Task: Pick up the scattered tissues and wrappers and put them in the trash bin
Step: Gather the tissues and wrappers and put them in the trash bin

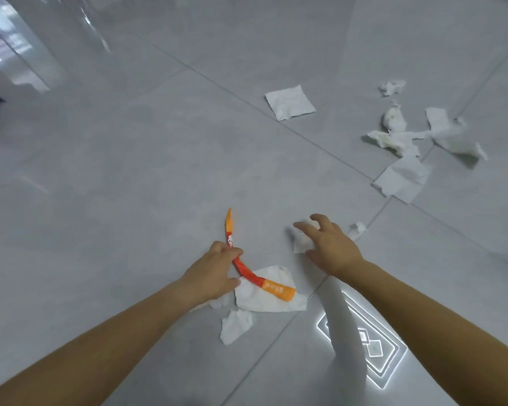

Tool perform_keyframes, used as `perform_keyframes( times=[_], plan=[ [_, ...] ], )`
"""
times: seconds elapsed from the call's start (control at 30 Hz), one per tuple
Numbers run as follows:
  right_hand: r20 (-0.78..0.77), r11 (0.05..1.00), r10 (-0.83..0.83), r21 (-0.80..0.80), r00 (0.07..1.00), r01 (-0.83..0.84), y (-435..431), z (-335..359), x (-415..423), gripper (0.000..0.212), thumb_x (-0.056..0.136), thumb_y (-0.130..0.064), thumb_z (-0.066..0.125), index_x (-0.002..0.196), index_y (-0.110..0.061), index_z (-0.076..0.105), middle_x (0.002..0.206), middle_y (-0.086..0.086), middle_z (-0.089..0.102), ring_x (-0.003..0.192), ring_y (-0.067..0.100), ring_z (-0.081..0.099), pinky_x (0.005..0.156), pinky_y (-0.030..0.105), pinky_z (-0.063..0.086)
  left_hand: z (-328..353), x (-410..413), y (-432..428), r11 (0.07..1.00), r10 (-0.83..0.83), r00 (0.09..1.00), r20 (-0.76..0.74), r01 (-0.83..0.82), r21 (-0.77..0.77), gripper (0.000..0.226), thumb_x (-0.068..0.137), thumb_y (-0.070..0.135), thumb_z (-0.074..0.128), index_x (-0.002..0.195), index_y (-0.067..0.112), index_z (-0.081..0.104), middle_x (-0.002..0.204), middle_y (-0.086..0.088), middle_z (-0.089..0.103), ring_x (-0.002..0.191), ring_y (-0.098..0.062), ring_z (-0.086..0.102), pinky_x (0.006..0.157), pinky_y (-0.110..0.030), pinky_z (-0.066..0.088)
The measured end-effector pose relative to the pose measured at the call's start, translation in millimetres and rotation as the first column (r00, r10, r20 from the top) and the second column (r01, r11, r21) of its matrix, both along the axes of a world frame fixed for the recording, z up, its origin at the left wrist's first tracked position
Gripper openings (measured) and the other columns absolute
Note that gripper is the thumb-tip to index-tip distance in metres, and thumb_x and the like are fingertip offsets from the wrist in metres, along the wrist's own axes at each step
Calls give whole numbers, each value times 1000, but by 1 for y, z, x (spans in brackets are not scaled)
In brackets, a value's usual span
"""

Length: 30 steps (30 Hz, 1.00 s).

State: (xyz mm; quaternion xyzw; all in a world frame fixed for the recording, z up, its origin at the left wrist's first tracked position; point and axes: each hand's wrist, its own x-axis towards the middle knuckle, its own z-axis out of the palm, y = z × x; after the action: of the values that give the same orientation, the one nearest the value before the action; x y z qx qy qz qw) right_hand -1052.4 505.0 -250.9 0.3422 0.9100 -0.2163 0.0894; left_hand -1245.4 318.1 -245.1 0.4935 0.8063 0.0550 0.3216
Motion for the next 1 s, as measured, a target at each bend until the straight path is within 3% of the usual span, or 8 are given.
perform_keyframes(
  times=[0.1,0.23,0.37,0.5,0.63,0.8,0.93,1.0],
  plan=[
    [16,999,44,32,999,-44,-4,-13,0,45,87,-21,53,131,-28,44,142,5,32,119,32,39,92,41,45,-3,-2,6,998,44,999,5,-44,48,63,82,35,64,138,26,36,133,0,34,106,-13,51,93,-23,41],
    [-41,996,84,38,996,-82,-2,-17,11,16,89,-14,47,101,-13,57,106,8,53,101,29,53,76,39,47,-4,1,15,991,93,994,64,-99,91,74,82,38,65,143,23,27,136,-1,29,102,-12,49,91,-21,39],
    [-245,954,-289,7,925,300,31,-5,24,18,88,-15,53,104,-14,61,107,9,61,99,31,58,77,36,45,2,-8,24,966,199,976,90,-211,152,77,78,35,68,143,24,27,137,-3,29,110,-14,49,90,-22,36],
    [-145,891,-443,39,885,453,51,-9,47,9,82,-20,65,86,-12,68,121,10,49,111,35,45,84,39,43,9,-17,22,957,231,970,79,-241,161,73,79,36,68,140,28,29,136,-4,28,99,-22,58,91,-31,43],
    [-30,941,-338,-22,941,338,40,-20,53,10,85,-17,62,89,-9,65,108,13,55,102,36,51,80,37,44,12,-19,17,954,242,968,63,-249,168,71,78,38,68,138,30,31,135,-3,29,95,-21,58,88,-28,42],
    [-245,922,-364,-230,898,311,2,-1,14,22,83,-16,64,104,-13,61,97,3,62,87,20,57,74,23,39,9,-22,16,969,226,974,29,-227,98,69,82,35,65,140,31,27,133,-7,34,90,-21,58,85,-28,43],
    [-256,921,-257,-358,932,156,-37,17,-23,9,78,-13,65,86,-12,69,89,1,66,85,17,57,58,12,33,5,-15,13,996,87,996,-38,-87,10,62,87,20,55,141,37,28,124,-9,44,95,-25,58,87,-32,46],
    [-193,918,-124,-395,973,39,-56,16,-30,8,77,-12,66,83,-13,70,89,-6,57,93,19,57,63,12,34,3,-10,12,1000,1,998,-65,-2,-17,57,89,18,52,139,34,33,124,-7,44,103,-24,55,88,-31,45]
  ],
)
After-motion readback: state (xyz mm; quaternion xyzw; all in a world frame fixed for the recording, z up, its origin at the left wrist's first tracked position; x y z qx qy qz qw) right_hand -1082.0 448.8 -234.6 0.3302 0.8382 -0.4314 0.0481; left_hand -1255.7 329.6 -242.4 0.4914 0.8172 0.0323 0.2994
